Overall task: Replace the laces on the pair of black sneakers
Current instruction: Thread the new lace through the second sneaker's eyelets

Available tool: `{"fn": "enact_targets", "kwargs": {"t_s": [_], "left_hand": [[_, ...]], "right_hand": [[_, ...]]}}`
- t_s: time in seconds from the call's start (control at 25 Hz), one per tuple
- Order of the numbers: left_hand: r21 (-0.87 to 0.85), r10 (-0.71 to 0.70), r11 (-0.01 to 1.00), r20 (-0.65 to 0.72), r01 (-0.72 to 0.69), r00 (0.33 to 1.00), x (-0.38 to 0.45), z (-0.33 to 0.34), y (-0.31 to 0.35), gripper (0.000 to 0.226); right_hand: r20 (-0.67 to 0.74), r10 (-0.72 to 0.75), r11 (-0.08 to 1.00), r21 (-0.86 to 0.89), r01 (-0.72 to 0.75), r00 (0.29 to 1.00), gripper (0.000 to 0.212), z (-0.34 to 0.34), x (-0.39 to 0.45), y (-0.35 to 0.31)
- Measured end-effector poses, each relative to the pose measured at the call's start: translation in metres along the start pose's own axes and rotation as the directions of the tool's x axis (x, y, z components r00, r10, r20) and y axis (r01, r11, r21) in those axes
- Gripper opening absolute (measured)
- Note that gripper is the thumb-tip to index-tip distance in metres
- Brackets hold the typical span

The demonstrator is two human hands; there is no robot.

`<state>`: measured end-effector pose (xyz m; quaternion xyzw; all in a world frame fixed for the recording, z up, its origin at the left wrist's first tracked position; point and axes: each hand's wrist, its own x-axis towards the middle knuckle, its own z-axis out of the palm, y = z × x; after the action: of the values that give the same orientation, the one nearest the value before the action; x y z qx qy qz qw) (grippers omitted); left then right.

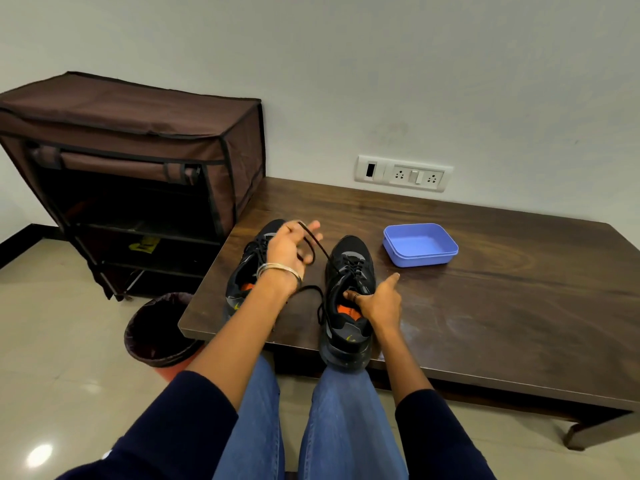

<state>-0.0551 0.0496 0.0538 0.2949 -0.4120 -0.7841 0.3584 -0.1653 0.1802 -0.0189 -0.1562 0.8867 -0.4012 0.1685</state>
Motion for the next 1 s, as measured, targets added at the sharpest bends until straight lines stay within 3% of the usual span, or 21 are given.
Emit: {"fn": "enact_targets", "kwargs": {"t_s": [0.04, 0.12, 0.24, 0.32, 0.4, 0.52, 0.6, 0.68, 0.76, 0.88, 1.0], "left_hand": [[-0.239, -0.03, 0.97, 0.025, 0.035, 0.999, -0.002, 0.002, 0.014, 0.026], [-0.375, 0.009, 0.927, 0.06, 0.015, 0.998, -0.006, 0.004, 0.034, 0.027], [-0.19, 0.022, 0.982, 0.15, 0.007, 0.989, -0.02, 0.007, 0.038, 0.026], [0.189, -0.093, 0.98, 0.136, 0.066, 0.986, -0.021, 0.006, 0.028, 0.038], [0.599, -0.219, 0.78, -0.008, 0.18, 0.976, -0.014, -0.002, 0.013, 0.043], [0.885, -0.208, 0.412, -0.142, 0.218, 0.968, -0.007, -0.012, -0.012, 0.027], [0.991, -0.075, 0.087, -0.096, 0.102, 0.993, -0.007, -0.01, -0.025, 0.024], [0.996, 0.04, -0.085, 0.009, -0.005, 0.999, -0.006, 0.0, -0.033, 0.025], [0.995, 0.065, -0.066, 0.086, -0.081, 0.994, 0.0, 0.005, -0.037, 0.025], [0.986, 0.013, 0.15, 0.07, -0.071, 0.997, 0.011, 0.001, -0.043, 0.023], [0.964, -0.046, 0.263, 0.047, -0.033, 0.998, 0.013, -0.004, -0.041, 0.02]], "right_hand": [[0.0, 0.008, 1.0, -0.003, -0.008, 1.0, 0.128, 0.0, -0.001, 0.0], [0.001, 0.028, 0.999, -0.025, -0.028, 1.0, 0.126, 0.001, 0.0, -0.002], [0.01, 0.04, 0.998, -0.047, -0.039, 0.999, 0.116, 0.002, 0.001, -0.004], [0.0, 0.037, 0.997, -0.062, -0.037, 0.999, 0.107, 0.003, 0.001, -0.002], [-0.001, 0.027, 0.997, -0.075, -0.027, 1.0, 0.097, 0.003, 0.002, -0.001], [0.007, 0.022, 0.997, -0.08, -0.021, 1.0, 0.082, 0.004, 0.002, -0.002], [0.001, 0.011, 0.995, -0.101, -0.011, 1.0, 0.079, 0.004, 0.002, -0.001], [0.0, 0.001, 0.994, -0.108, -0.001, 1.0, 0.077, 0.005, 0.003, 0.0], [0.003, -0.001, 0.994, -0.108, 0.001, 1.0, 0.076, 0.006, 0.004, 0.001], [-0.008, -0.014, 0.993, -0.117, 0.013, 1.0, 0.072, 0.005, 0.005, 0.003], [-0.014, -0.02, 0.992, -0.122, 0.018, 1.0, 0.067, 0.007, 0.007, 0.005]]}}
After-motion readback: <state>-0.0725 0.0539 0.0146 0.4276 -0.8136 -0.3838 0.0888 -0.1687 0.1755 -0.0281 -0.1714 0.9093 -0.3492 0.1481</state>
